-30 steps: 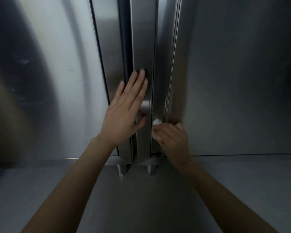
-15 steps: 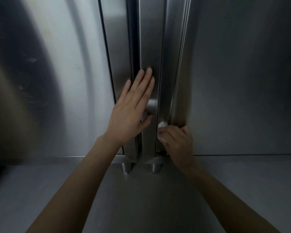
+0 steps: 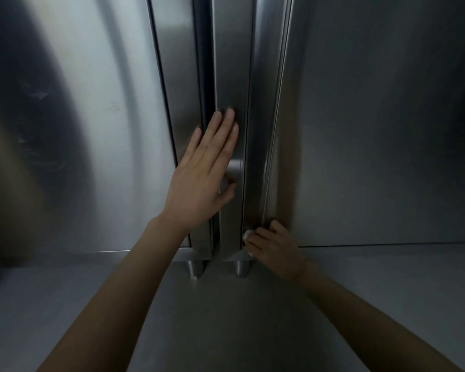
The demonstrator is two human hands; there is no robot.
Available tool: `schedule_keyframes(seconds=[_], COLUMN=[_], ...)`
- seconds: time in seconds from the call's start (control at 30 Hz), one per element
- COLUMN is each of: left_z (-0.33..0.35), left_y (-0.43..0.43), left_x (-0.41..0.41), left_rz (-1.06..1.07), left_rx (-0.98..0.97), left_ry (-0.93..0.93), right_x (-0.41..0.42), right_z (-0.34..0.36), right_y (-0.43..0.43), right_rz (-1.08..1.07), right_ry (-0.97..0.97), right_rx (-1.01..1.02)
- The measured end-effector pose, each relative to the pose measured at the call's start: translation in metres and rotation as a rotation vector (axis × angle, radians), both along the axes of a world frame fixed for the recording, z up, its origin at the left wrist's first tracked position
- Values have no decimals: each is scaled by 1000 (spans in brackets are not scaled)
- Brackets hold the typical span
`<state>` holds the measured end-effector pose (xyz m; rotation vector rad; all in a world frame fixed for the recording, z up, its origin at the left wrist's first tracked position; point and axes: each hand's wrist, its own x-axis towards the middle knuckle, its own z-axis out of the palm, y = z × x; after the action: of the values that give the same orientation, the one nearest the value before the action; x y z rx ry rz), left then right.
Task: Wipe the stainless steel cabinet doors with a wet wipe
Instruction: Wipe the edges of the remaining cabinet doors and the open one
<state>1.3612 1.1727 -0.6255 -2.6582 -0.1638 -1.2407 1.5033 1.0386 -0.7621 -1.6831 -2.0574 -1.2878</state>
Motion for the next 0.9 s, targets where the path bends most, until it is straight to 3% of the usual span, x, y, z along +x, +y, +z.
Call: schedule_keyframes(seconds=[0.13,0.37,0.53,0.63,0.73,0.9], left_z=[2,3,4,7,10,20], left_y=[-2,-1,-1,-4,-3,2], left_x=[-4,-5,-7,-11,-16,-30], left_rz=[1,11,10,12,9,29], left_rx=[3,20,20,1,2,42], left_ry=[24,22,27,49,102,222], right_x=[5,10,10,12,13,12], right_z=[33,130,79,86,148,239], right_y=[0,7,-1,1,6,20], right_rz=[22,81,147,130,120,120], right_ry=[-33,58,59,-21,-40,111], right_rx=[78,412,169,135,286,610])
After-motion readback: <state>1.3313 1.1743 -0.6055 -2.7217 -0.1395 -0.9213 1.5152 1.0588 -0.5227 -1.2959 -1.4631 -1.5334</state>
